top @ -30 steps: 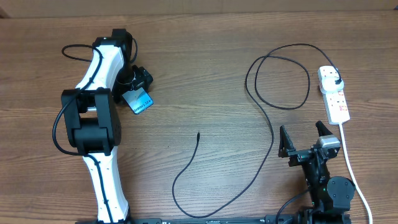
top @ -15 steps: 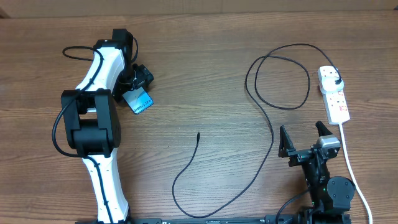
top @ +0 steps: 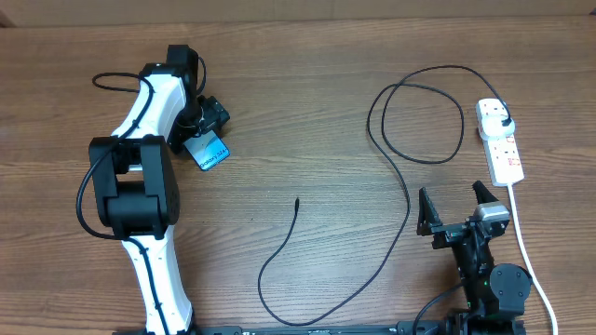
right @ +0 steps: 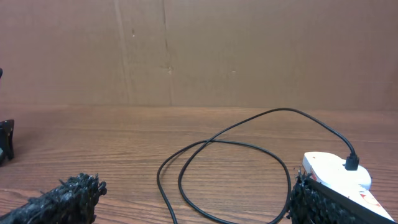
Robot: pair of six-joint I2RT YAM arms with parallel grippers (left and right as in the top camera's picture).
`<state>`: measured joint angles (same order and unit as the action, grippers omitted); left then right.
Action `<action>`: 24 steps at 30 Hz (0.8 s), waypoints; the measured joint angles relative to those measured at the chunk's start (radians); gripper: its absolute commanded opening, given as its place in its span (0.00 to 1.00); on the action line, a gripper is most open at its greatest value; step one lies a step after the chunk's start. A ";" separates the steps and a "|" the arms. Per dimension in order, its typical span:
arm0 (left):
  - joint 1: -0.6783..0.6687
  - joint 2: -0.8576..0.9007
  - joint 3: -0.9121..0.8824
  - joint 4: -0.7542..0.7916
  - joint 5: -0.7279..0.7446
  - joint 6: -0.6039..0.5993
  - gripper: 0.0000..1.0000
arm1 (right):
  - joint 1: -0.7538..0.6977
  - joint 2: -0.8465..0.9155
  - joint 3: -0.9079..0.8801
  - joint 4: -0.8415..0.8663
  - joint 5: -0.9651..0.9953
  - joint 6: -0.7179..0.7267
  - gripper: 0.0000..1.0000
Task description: Plug charger to phone and switch on socket
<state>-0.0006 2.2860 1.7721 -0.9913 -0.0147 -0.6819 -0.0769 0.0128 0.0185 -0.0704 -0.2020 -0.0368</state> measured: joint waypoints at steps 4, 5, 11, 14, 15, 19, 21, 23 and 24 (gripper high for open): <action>0.000 0.000 0.000 0.000 0.000 0.000 1.00 | 0.000 0.000 0.000 0.000 0.000 0.000 1.00; 0.000 0.000 0.000 0.000 0.000 0.000 1.00 | 0.000 0.000 0.000 -0.001 0.000 0.000 1.00; 0.000 0.000 -0.001 0.000 0.001 0.000 1.00 | 0.000 0.000 0.000 0.000 0.000 0.000 1.00; 0.000 -0.001 -0.001 0.002 0.006 0.000 1.00 | 0.000 0.000 0.000 0.000 0.000 0.000 1.00; 0.000 -0.001 -0.001 0.002 0.006 0.000 1.00 | 0.000 0.000 0.000 0.000 0.000 0.000 1.00; 0.000 -0.001 -0.001 0.001 0.006 -0.004 1.00 | 0.000 0.000 0.000 0.000 -0.001 -0.001 1.00; 0.000 -0.001 -0.001 0.000 0.006 -0.016 1.00 | 0.000 0.000 0.000 0.000 0.000 0.000 1.00; 0.000 -0.001 -0.001 0.000 0.007 -0.023 1.00 | 0.000 0.000 0.000 0.000 0.000 0.000 1.00; 0.000 -0.001 -0.001 0.000 0.006 -0.026 1.00 | 0.000 0.000 0.000 0.000 0.000 0.000 1.00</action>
<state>-0.0006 2.2848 1.7714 -0.9916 -0.0082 -0.7078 -0.0769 0.0128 0.0185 -0.0708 -0.2024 -0.0372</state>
